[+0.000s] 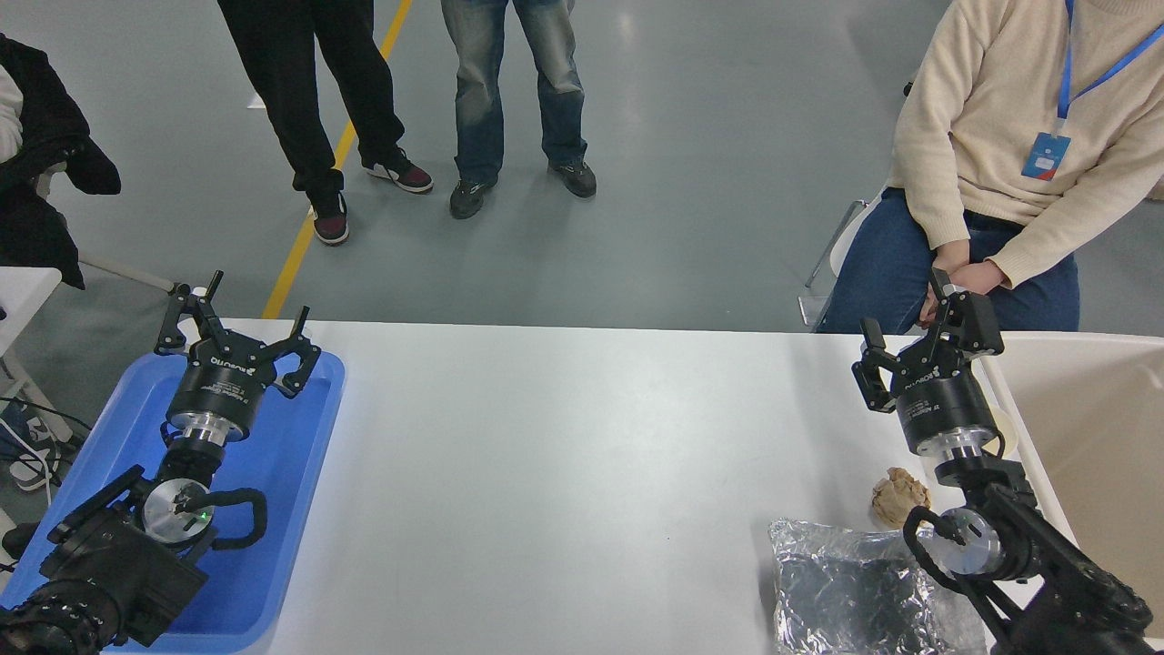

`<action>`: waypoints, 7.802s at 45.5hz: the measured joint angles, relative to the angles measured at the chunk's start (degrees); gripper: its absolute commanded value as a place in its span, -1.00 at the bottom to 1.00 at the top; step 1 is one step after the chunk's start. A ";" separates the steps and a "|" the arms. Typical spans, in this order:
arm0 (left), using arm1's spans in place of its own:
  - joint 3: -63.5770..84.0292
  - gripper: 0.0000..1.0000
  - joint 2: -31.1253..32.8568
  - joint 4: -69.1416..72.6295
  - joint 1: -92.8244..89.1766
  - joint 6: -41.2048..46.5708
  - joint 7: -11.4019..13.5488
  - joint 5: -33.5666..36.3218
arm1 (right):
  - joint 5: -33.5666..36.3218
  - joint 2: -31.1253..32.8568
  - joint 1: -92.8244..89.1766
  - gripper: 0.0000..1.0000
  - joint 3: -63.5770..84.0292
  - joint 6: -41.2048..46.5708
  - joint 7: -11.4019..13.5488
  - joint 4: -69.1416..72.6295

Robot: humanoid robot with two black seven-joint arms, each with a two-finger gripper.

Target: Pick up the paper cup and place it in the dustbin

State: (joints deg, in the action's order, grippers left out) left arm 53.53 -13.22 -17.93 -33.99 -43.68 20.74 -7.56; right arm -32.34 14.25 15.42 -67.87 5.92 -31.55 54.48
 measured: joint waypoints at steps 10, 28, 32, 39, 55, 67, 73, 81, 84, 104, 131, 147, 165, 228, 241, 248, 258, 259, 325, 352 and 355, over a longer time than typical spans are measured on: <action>0.00 1.00 0.00 0.00 -0.01 0.00 0.00 0.00 | 0.07 0.12 -0.05 1.00 0.05 -0.02 0.00 0.00; 0.00 1.00 0.00 0.00 0.00 0.00 -0.07 0.00 | 0.45 0.17 -0.27 1.00 0.02 -0.03 0.00 0.00; 0.00 1.00 0.01 0.00 0.01 0.00 -0.07 0.00 | 0.50 0.18 -0.27 1.00 0.02 -0.03 0.00 0.00; 0.00 1.00 0.01 0.00 0.02 0.00 -0.07 0.00 | 0.57 0.23 -0.41 1.00 -0.04 -0.08 0.00 0.00; 0.00 1.00 0.06 0.00 0.05 0.00 -0.03 0.00 | 0.68 -0.13 -0.19 1.00 0.04 -1.17 -0.01 -0.15; 0.00 1.00 0.11 0.00 0.05 -0.08 -0.08 0.00 | 0.79 0.32 -0.22 1.00 0.90 -1.54 -0.01 -0.12; 0.00 1.00 0.12 0.00 0.03 -0.08 -0.13 0.00 | 0.80 0.64 -0.04 1.00 1.68 -1.68 -0.01 -0.12; 0.00 1.00 0.06 0.00 -0.02 -0.08 -0.12 0.00 | 0.96 3.07 0.33 1.00 5.95 -1.91 -0.04 0.05; 0.00 1.00 0.06 0.00 -0.03 -0.08 -0.12 0.00 | 1.56 5.10 1.08 1.00 9.33 -1.93 -0.08 0.12; 0.00 1.00 0.11 0.00 -0.03 -0.08 -0.13 0.00 | 14.14 23.22 17.89 1.00 44.91 -1.20 -0.07 0.05; 0.00 1.00 0.21 -0.03 -0.11 -0.09 -0.17 0.00 | 17.10 30.26 58.06 1.00 113.47 1.21 -0.09 3.61; 0.00 1.00 0.21 -0.04 -0.11 -0.09 -0.18 0.00 | 16.61 24.41 82.11 1.00 142.08 11.10 -0.05 12.80; 0.00 1.00 0.11 -0.01 -0.07 -0.09 -0.18 0.01 | 8.35 12.88 98.86 1.00 150.07 32.81 0.32 21.93; 0.00 1.00 0.13 0.00 -0.05 -0.09 -0.18 -0.01 | 10.30 6.10 126.02 0.86 154.49 39.08 11.59 29.22; 0.00 1.00 0.13 0.00 -0.05 -0.09 -0.18 -0.01 | 11.15 7.39 121.29 0.86 155.49 39.08 13.14 27.48; 0.00 1.00 0.13 0.00 -0.05 -0.09 -0.18 -0.01 | 11.58 9.72 117.31 0.95 155.73 37.19 13.47 25.97; 0.00 1.00 0.13 0.00 -0.06 -0.09 -0.18 0.00 | 12.32 13.80 107.79 1.00 154.59 26.35 13.58 22.44; 0.00 1.00 0.13 0.00 -0.05 -0.09 -0.18 0.00 | 12.36 14.18 106.45 1.00 154.32 24.79 13.58 21.79; 0.00 1.00 0.13 0.00 -0.07 -0.09 -0.09 0.00 | 23.81 14.58 54.54 1.00 139.20 -5.21 13.71 -11.49; 0.00 1.00 0.13 -0.01 -0.07 -0.09 -0.09 0.00 | 24.86 13.31 49.16 -0.89 133.86 -7.08 17.64 -14.17; 0.00 1.00 0.13 -0.01 -0.07 -0.09 -0.09 0.00 | 24.90 13.30 48.90 -1.00 133.53 -6.96 18.05 -14.22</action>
State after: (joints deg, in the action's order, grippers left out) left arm 53.53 -13.10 -17.93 -34.06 -43.77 20.65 -7.56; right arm -7.44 27.54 64.32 65.65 -1.04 -13.50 40.26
